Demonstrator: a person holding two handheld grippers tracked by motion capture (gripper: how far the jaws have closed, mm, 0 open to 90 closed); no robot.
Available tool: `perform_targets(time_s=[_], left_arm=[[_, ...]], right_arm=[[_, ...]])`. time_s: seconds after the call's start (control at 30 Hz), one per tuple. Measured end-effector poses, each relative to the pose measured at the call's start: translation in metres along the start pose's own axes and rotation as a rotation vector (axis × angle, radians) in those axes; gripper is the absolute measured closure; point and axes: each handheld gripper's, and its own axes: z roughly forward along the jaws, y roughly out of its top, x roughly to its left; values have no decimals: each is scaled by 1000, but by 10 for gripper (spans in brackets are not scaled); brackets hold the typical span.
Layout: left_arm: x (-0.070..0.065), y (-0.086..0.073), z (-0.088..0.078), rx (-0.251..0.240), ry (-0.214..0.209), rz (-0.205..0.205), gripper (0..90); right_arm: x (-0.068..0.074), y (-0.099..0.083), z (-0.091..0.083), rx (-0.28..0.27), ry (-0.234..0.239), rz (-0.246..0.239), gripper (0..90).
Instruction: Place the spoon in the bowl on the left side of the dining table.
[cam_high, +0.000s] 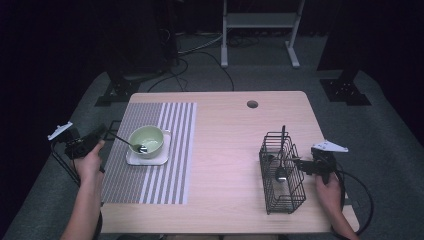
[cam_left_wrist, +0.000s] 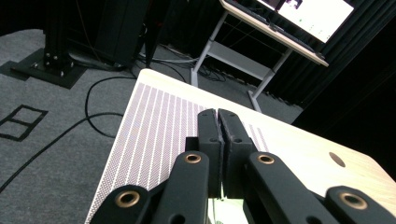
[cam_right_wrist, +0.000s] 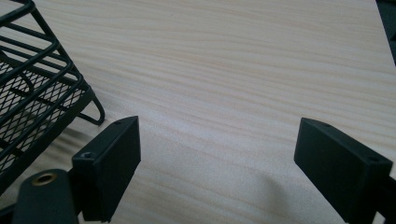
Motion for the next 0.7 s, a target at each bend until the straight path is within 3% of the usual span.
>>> perform_targets(time_s=[0.7], left_arm=[[7, -9, 8, 20, 20, -13, 883]], right_arm=[[0, 0, 0, 1, 4, 2, 136]])
